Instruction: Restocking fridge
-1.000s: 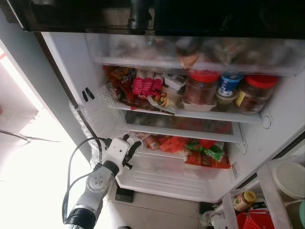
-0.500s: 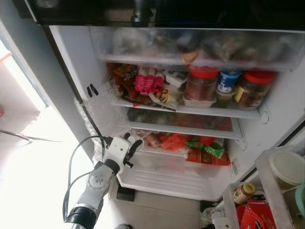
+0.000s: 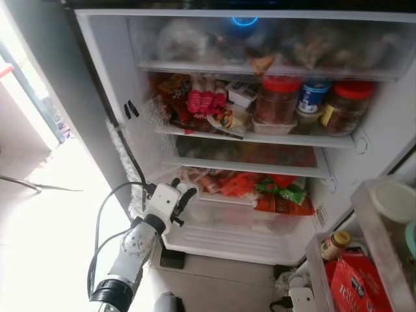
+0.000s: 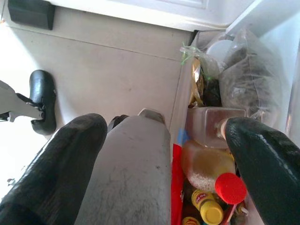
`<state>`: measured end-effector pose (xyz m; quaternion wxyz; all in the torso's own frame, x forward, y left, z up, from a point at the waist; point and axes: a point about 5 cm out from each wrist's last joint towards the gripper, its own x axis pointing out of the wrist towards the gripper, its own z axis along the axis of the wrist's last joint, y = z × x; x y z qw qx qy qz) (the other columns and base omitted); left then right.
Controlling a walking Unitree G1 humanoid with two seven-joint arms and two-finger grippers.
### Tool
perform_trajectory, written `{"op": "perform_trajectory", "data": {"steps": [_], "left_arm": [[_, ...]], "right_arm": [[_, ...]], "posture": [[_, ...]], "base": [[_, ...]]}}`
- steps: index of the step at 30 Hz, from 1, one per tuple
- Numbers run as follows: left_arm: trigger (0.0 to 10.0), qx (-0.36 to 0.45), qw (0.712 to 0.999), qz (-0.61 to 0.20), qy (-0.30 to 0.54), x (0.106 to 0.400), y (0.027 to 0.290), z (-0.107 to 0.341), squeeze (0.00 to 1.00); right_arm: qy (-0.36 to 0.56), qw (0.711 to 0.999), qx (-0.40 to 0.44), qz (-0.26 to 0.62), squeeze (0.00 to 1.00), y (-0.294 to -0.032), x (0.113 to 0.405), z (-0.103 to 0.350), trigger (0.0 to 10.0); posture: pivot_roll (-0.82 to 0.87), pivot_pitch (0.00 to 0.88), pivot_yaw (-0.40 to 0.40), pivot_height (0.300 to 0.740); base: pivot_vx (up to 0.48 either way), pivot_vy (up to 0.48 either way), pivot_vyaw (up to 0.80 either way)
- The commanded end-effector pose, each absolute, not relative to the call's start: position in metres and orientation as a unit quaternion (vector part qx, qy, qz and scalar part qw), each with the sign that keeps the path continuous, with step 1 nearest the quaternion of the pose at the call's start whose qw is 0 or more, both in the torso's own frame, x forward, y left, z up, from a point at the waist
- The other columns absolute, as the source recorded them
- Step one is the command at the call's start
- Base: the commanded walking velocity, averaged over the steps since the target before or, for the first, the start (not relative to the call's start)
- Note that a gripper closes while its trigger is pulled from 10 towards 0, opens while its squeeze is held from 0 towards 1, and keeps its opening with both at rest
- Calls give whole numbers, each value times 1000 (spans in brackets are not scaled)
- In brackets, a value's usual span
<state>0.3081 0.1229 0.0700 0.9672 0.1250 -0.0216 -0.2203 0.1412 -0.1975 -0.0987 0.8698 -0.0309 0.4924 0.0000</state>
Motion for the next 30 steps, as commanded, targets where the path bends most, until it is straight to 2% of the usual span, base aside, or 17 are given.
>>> {"op": "perform_trajectory", "data": {"steps": [1,9,13,26,30], "left_arm": [[10000,131,965,-226,-30,309,121,74,0],[10000,124,964,-233,-33,308,119,76,0],[10000,88,971,-216,-41,312,117,82,0],[10000,102,965,-240,-34,314,112,84,0],[10000,106,965,-235,-40,315,111,86,0]], "right_arm": [[520,854,-17,2,0,-194,124,-106,10000],[520,854,-14,3,0,-193,122,-106,10000],[521,853,-14,8,0,-191,122,-106,10000],[521,854,-12,9,0,-189,124,-106,10000],[521,853,-11,9,0,-189,123,-106,10000]], "posture": [[22,85,32,655],[20,87,32,655],[19,87,33,655],[20,97,33,655],[19,97,32,655]], "base": [[0,0,0],[0,0,0],[0,0,0],[0,0,0],[266,0,0]]}}
